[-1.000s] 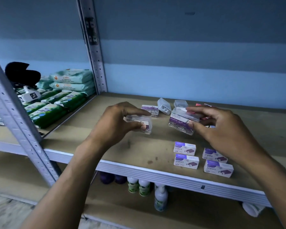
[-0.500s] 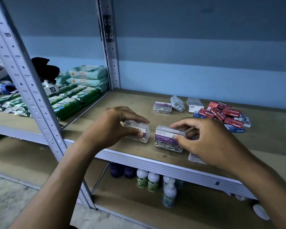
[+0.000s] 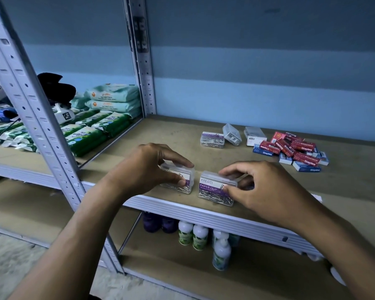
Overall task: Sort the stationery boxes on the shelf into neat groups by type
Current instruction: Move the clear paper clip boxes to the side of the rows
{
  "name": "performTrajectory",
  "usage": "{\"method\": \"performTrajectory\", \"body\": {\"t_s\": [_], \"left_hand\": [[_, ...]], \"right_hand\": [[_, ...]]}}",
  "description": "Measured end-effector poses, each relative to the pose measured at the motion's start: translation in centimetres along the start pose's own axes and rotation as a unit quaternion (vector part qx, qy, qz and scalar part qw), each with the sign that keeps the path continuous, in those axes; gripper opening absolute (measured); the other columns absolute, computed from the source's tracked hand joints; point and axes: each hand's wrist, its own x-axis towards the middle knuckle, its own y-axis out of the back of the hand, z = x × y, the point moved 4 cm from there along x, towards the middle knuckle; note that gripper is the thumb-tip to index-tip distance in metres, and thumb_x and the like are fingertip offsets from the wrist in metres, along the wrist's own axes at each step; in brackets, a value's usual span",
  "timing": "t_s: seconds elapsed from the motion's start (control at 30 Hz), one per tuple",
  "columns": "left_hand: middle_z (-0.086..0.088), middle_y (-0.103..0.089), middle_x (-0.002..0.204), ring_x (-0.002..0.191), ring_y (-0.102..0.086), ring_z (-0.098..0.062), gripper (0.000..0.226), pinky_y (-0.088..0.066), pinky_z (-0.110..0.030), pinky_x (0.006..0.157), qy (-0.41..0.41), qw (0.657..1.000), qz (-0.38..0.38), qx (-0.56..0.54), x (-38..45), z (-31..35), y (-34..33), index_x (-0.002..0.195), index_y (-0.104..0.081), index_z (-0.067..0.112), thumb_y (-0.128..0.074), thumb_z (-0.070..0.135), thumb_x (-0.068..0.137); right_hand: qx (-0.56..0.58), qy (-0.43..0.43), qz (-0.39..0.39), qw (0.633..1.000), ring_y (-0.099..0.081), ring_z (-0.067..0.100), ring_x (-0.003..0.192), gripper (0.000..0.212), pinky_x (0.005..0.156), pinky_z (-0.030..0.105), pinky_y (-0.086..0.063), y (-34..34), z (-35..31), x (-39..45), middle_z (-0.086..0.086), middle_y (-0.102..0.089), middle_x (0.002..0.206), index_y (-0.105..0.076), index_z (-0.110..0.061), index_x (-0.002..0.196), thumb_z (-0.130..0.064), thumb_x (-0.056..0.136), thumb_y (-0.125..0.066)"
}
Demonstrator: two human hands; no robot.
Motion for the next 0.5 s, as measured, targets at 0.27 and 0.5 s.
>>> {"method": "performTrajectory", "body": {"t_s": [0.27,0.5], "left_hand": [[0.024,-0.067,0.109,0.101,-0.061,-0.001,0.054,-0.054,-0.021,0.082,0.002,0.999,0.036,0.006,0.3,0.6,1.0,0.118,-0.063,0.047,-0.080,0.052,0.068],[0.019,-0.067,0.108,0.098,-0.063,0.000,0.037,-0.056,-0.027,0.081,-0.058,0.990,0.125,0.005,2.6,3.6,-0.1,0.113,-0.067,0.038,-0.074,0.046,0.078]], "right_hand": [[0.055,0.026,0.038,0.997,-0.066,-0.012,0.092,0.030,0.087,0.016,-0.054,1.1,0.1,0.0,-0.025,-0.072,0.096,-0.073,-0.034,0.113,-0.043,0.084,-0.072],[0.075,0.002,0.109,0.991,-0.063,-0.015,0.090,0.020,0.077,-0.001,-0.043,5.0,3.2,0.1,-0.025,-0.072,0.094,-0.074,-0.034,0.106,-0.022,0.091,-0.070]]}}
